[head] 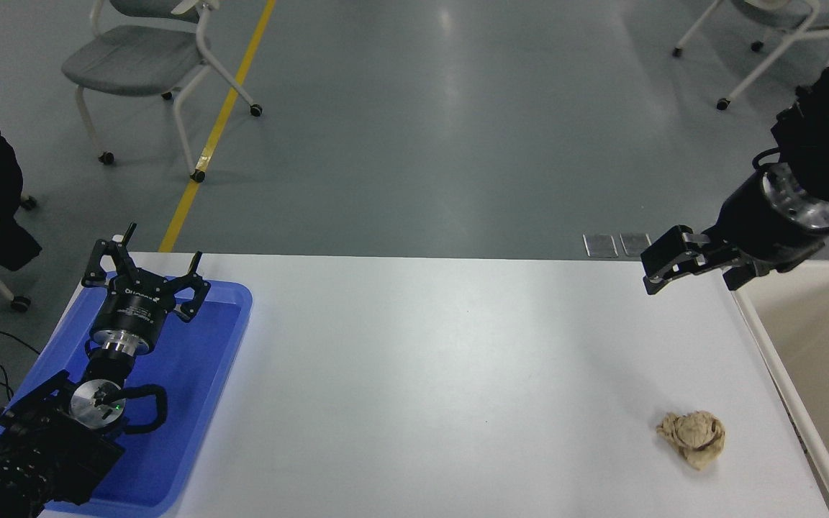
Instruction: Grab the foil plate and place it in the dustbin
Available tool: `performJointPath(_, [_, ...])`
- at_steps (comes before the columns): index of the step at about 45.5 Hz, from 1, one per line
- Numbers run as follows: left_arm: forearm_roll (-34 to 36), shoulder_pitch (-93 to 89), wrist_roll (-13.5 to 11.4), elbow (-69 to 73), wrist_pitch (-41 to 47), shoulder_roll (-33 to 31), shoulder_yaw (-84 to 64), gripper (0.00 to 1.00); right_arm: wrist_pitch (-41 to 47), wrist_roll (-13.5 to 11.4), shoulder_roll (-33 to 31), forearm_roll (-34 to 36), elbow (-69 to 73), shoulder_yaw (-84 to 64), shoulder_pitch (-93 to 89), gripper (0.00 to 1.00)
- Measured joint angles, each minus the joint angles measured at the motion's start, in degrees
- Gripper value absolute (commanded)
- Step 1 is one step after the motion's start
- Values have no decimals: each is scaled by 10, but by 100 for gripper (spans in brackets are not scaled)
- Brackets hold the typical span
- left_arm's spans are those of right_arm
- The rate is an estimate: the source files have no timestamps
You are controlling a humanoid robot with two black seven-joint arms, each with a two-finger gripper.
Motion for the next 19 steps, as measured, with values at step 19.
performJointPath(19, [0, 0, 0, 0, 0, 0, 0, 100, 12, 0, 100, 74, 8, -4, 35, 100])
